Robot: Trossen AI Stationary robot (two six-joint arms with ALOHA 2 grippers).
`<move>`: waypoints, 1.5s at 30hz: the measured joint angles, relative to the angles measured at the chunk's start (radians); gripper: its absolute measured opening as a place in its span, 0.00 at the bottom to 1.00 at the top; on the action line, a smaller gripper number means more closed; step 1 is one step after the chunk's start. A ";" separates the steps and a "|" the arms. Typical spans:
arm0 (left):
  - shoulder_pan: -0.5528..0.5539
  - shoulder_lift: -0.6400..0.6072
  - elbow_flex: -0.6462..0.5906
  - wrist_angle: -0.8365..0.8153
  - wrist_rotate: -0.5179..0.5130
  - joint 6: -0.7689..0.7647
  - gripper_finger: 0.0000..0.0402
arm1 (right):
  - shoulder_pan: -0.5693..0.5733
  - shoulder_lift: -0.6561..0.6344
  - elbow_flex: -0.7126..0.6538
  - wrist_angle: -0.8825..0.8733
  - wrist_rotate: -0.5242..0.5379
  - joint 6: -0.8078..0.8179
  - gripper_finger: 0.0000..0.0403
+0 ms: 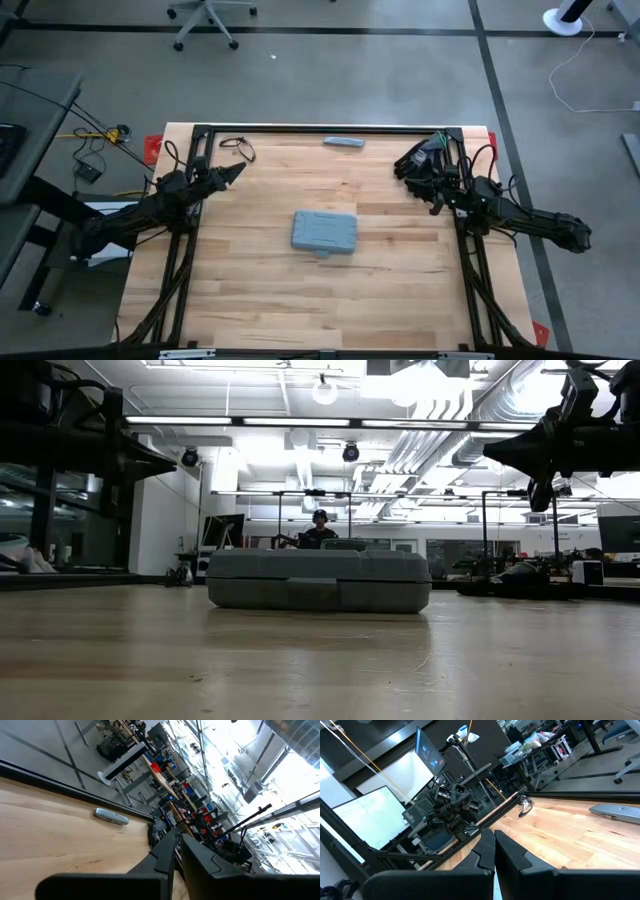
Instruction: Prefit tool cases
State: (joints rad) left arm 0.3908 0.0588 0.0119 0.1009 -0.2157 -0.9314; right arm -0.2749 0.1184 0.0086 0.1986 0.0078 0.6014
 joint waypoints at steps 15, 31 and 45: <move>0.000 0.000 0.000 -0.003 0.000 0.000 0.06 | 0.067 -0.005 0.000 -0.022 -0.008 0.000 0.00; 0.000 0.000 0.000 -0.003 0.000 0.000 0.06 | 0.067 -0.005 0.000 -0.023 -0.008 0.000 0.00; 0.000 0.000 0.000 -0.003 0.000 0.000 0.06 | 0.067 -0.005 0.000 -0.023 -0.008 0.000 0.00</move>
State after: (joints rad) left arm 0.3911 0.0589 0.0117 0.0982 -0.2157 -0.9317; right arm -0.2081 0.1139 0.0090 0.1757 0.0002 0.6014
